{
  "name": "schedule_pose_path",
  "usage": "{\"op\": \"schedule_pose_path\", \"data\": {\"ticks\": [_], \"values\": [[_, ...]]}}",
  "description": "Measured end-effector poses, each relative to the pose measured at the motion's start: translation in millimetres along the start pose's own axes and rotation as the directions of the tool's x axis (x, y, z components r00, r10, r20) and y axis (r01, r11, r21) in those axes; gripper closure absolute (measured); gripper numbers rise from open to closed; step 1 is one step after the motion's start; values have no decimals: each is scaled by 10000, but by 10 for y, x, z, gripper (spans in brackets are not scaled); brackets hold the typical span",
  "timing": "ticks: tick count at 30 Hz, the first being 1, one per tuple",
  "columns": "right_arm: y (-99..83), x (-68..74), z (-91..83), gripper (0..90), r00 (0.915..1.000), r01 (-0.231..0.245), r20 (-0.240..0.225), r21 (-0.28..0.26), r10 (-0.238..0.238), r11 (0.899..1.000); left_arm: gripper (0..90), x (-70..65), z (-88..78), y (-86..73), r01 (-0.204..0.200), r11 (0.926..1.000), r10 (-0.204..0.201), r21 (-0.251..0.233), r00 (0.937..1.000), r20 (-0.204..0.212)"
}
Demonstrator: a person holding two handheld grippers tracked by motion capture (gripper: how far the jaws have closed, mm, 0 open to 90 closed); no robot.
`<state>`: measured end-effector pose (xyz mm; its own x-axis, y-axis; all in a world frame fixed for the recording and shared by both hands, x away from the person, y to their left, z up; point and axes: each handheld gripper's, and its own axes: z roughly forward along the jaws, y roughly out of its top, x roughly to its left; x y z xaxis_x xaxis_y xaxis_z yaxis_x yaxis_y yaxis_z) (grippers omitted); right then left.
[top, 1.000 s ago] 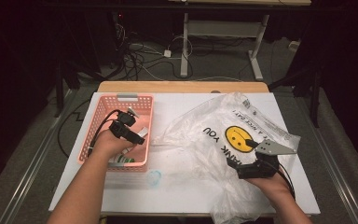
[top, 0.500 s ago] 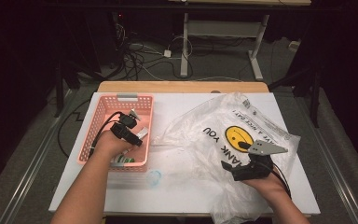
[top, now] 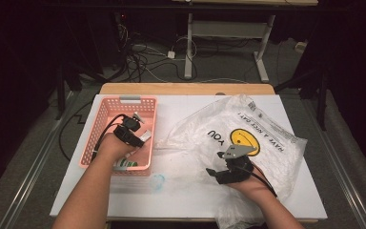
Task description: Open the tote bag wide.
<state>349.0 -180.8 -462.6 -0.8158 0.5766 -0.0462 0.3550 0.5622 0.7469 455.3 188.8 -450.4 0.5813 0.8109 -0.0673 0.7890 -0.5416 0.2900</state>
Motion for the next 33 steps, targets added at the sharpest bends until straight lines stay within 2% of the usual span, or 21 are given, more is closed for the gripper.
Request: {"op": "schedule_pose_path", "data": {"ticks": [6,10,11,12,14,15,16,17,18,19,22,23,27,28,29,33], "values": [[-118,-17,21,315,9999,-84,-52,455,87,9989,661,8,3,-36,49,9997,-47,-243,10000,74],[-174,-13,44,406,9998,198,-15,835,-198,9963,661,10,2,-26,13,9998,-12,-184,10000,36],[-178,-11,41,473,9996,223,-167,768,-211,9968,661,11,2,-26,18,9998,-17,-190,10000,39],[-178,-11,41,473,9996,223,-167,768,-211,9968,661,12,3,-26,20,9998,-19,-194,10000,38],[-177,0,37,554,9995,244,-197,747,-230,9969,661,13,3,-24,30,9998,-29,-201,10000,46],[-175,2,34,587,9996,243,-178,758,-230,9968,661,14,3,-23,31,9998,-30,-198,10000,49],[-175,-3,37,656,9997,210,-168,683,-199,9974,661,14,4,-22,31,9998,-30,-198,10000,50],[-175,-3,37,656,9997,210,-168,683,-199,9974,661,15,4,-22,34,9998,-33,-203,10000,48],[-174,-5,36,723,9997,182,-165,676,-171,9975,662,14,4,-22,33,9998,-32,-204,10000,44],[-174,-5,36,723,9997,182,-165,676,-171,9975,662,14,4,-22,30,9998,-29,-206,10000,35],[-176,-5,37,825,9997,217,-141,652,-208,9976,661,11,3,-23,23,9998,-22,-216,10000,16],[-176,-4,37,893,9996,287,-73,657,-283,9974,661,10,3,-23,19,9998,-19,-208,10000,6],[-183,-14,30,900,9997,238,-57,545,-236,9982,662,8,3,-22,41,9998,-42,-206,10000,-4],[-183,-21,12,900,9999,105,-58,449,-103,9989,662,7,3,-23,39,9998,-39,-207,10000,-7],[-179,-43,-25,900,9997,-212,-107,118,213,9997,662,6,2,-23,35,9998,-35,-204,10000,-11],[-174,-81,-98,900,9994,-340,-111,-259,338,9991,662,6,2,-22,34,9998,-34,-201,10000,-8]]}}
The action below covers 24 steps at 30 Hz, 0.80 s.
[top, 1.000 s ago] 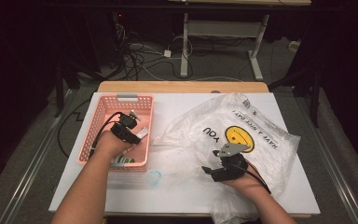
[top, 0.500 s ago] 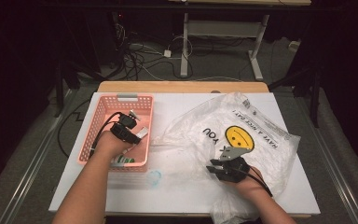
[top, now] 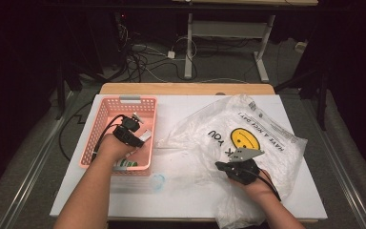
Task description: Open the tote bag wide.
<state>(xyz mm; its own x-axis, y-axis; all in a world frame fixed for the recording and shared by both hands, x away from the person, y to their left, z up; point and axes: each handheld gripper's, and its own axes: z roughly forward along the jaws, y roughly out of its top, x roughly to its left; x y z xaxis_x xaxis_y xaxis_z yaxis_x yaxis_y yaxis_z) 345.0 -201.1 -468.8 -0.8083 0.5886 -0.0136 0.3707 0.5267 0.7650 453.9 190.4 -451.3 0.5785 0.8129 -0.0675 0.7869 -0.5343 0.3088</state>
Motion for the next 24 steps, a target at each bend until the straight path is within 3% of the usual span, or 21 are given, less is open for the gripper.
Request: {"op": "schedule_pose_path", "data": {"ticks": [5,6,8,10,19,24], "values": [[38,-36,-125,900,10000,-67,22,-807,69,9967,663,-4,-4,-6,-41,10000,41,-34,10000,-20],[67,-39,-179,900,9999,-39,89,-1169,49,9931,664,-4,-6,-7,-47,10000,47,-25,10000,-15],[78,-41,-199,900,9999,-38,102,-1287,52,9917,666,-5,-11,-10,-71,10000,71,5,10000,-22],[124,-52,-284,900,9997,-34,222,-1750,75,9846,669,-7,-13,-13,-3,10000,3,-11,10000,-50],[186,-98,-446,900,9977,22,661,-2645,158,9644,673,-1,-72,-31,35,9997,-41,-260,9998,-206],[202,-118,-507,900,9966,110,809,-2937,134,9558,674,3,-165,-52,175,9969,-205,-767,9990,-385]]}}
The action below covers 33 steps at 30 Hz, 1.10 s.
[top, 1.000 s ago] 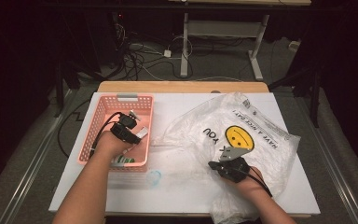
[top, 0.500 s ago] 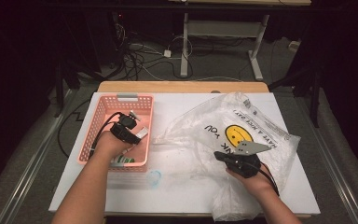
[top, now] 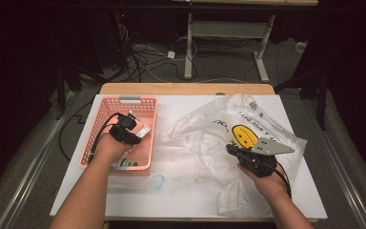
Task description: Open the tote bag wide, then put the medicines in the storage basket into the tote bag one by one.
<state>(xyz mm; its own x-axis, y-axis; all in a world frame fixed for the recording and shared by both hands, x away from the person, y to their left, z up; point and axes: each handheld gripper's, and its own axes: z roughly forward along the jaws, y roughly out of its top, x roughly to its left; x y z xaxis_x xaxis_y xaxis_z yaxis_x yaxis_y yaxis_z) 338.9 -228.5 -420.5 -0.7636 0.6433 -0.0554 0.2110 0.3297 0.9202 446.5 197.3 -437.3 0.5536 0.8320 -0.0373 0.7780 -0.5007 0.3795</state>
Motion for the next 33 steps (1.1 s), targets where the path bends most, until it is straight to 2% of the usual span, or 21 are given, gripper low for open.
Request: {"op": "schedule_pose_path", "data": {"ticks": [2,7,11,17,22,30,33], "values": [[10,2,-8,900,10000,10,12,-103,-10,9999,674,-3,-38,-7,54,9997,-56,-227,10000,-73],[31,9,-14,900,10000,76,24,-268,-75,9996,674,-44,-114,-24,62,9970,-56,-770,10000,77],[38,10,-17,900,10000,61,-16,-261,-61,9996,674,-85,-152,-33,-9,9956,17,-935,10000,88],[46,-3,-29,900,10000,87,-30,-351,-88,9993,674,-83,-209,-89,152,9926,-146,-1206,9999,55],[48,-12,-37,900,10000,64,-5,-342,-64,9994,674,-107,-321,-149,265,9816,-253,-1889,9996,88],[40,-28,-16,900,10000,35,2,-314,-35,9995,674,-182,-399,-244,172,9668,-133,-2549,9998,167],[36,-13,-39,900,9998,173,3,-323,-173,9993,674,-222,-442,-276,162,9572,-98,-2890,9997,234]]}}
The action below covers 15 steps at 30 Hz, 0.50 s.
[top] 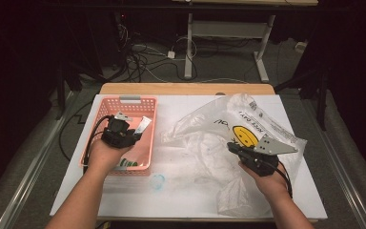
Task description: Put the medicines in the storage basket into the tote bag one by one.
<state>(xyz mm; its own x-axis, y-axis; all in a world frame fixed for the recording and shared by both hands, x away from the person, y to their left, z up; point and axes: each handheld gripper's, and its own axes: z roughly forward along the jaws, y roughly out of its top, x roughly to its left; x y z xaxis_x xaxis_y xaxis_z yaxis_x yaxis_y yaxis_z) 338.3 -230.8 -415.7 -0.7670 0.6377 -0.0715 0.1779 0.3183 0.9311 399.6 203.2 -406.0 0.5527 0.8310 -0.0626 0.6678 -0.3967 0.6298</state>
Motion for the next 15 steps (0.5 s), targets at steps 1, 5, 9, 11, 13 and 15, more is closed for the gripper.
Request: {"op": "schedule_pose_path", "data": {"ticks": [1,5,9,11,13,15], "values": [[-3,5,-2,900,10000,15,-8,2,-15,10000,674,-18,-9,-5,-23,9999,23,-103,10000,9],[-5,3,-14,900,10000,60,-26,-64,-60,10000,674,-89,-41,-6,-209,9991,210,-357,9998,33],[12,-12,-15,900,10000,-45,-20,-172,44,9998,674,-151,-93,7,-225,9971,233,-728,9997,110],[23,-8,-16,900,10000,-79,-18,-203,78,9998,674,-186,-127,13,-263,9952,283,-940,9994,194],[29,-15,-19,900,10000,-45,-18,-207,44,9998,674,-228,-157,13,-275,9935,308,-1103,9991,284],[37,-21,-26,900,9999,-133,11,-279,134,9995,674,-280,-177,10,-275,9915,332,-1271,9985,432]]}}
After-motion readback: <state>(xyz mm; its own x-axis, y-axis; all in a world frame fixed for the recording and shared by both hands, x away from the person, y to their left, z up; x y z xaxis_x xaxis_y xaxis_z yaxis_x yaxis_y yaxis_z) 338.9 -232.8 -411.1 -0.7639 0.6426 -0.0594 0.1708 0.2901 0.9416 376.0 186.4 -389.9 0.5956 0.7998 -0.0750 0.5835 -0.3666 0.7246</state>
